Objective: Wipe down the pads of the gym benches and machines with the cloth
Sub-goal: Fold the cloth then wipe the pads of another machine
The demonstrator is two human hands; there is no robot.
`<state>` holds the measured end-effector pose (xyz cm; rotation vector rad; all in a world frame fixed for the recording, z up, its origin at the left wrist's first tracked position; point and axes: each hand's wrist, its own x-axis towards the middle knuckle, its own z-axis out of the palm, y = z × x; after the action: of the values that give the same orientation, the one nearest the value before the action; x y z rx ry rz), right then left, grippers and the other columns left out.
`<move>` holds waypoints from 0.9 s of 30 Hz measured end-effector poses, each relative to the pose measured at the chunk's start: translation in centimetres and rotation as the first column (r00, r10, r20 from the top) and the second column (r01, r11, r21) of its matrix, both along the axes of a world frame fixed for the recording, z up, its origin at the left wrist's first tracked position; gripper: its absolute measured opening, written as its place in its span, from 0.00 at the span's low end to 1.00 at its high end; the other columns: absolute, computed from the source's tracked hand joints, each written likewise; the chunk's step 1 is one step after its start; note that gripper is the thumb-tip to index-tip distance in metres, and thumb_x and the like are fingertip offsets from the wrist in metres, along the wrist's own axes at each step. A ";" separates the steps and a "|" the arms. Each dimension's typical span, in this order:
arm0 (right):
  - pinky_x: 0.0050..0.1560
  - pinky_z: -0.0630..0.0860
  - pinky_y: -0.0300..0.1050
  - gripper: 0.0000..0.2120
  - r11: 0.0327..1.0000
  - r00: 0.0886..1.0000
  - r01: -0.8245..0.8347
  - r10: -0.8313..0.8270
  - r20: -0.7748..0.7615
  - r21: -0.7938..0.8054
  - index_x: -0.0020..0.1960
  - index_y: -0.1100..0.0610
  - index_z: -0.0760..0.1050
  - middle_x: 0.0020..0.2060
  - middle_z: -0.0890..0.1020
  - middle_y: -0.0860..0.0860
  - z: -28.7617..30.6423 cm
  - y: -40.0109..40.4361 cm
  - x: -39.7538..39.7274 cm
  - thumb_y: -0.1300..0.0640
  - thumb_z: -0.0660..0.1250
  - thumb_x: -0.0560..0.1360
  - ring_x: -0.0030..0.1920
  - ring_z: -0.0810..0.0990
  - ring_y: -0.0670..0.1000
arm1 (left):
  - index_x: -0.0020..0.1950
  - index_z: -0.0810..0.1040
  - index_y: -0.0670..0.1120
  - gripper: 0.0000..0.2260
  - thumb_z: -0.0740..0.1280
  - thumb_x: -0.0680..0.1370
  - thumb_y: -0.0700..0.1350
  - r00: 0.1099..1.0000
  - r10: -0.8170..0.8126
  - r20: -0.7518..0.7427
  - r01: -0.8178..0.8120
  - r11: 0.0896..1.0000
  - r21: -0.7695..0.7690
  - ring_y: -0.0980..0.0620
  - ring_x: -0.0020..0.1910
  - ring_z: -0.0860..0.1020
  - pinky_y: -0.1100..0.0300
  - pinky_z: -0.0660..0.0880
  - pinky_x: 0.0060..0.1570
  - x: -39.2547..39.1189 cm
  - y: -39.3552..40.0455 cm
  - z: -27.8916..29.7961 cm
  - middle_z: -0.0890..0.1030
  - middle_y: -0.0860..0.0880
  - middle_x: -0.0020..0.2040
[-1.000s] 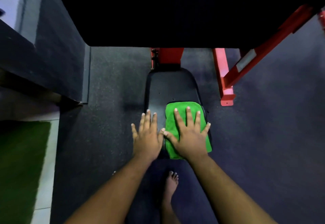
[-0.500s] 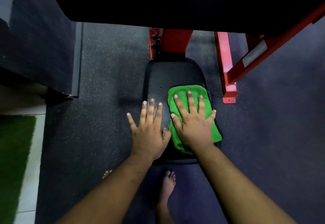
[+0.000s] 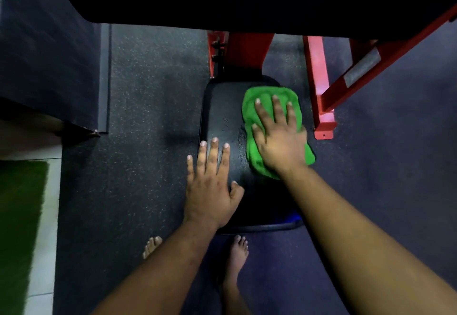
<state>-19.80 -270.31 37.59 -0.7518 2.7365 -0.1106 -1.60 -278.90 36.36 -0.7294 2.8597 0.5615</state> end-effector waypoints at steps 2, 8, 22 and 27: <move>0.69 0.66 0.70 0.28 0.999 0.999 -0.020 0.021 -0.038 0.032 0.80 0.35 0.54 0.83 0.54 0.48 0.8 3.5 4.1 0.37 0.51 0.80 0.82 0.52 0.57 | 0.83 0.54 0.47 0.39 0.57 0.72 0.55 1.000 0.001 0.003 -0.001 1.000 0.003 0.42 0.82 0.46 0.36 0.50 0.78 0.0 0.0 0.1 0.49 0.44 0.84; 0.71 0.58 0.75 0.28 0.995 1.000 -0.003 0.000 0.030 0.103 0.80 0.33 0.48 0.83 0.49 0.46 1.3 5.8 7.1 0.36 0.49 0.81 0.82 0.46 0.56 | 0.83 0.55 0.46 0.40 0.59 0.71 0.55 1.000 -0.001 -0.013 0.001 1.000 0.007 0.42 0.82 0.47 0.36 0.51 0.78 0.1 0.1 0.0 0.50 0.43 0.83; 0.69 0.66 0.69 0.29 0.996 0.999 -0.039 0.038 0.021 0.080 0.80 0.36 0.53 0.82 0.54 0.47 1.8 6.7 8.4 0.37 0.50 0.80 0.81 0.53 0.56 | 0.83 0.55 0.46 0.40 0.59 0.72 0.55 1.000 -0.003 -0.004 0.003 1.000 -0.003 0.41 0.82 0.47 0.36 0.52 0.77 0.0 0.0 -0.1 0.50 0.43 0.83; 0.72 0.50 0.79 0.29 0.999 0.998 0.035 -0.036 0.047 0.029 0.80 0.34 0.45 0.83 0.46 0.46 0.3 -0.3 0.1 0.34 0.51 0.82 0.82 0.42 0.57 | 0.83 0.53 0.46 0.39 0.58 0.73 0.55 1.000 -0.003 0.004 0.003 1.000 -0.010 0.42 0.82 0.45 0.37 0.51 0.78 0.1 0.2 -0.1 0.48 0.43 0.84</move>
<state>-19.70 -270.61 37.84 -0.6841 2.7015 -0.0960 -1.50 -278.70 36.28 -0.7264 2.8620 0.5448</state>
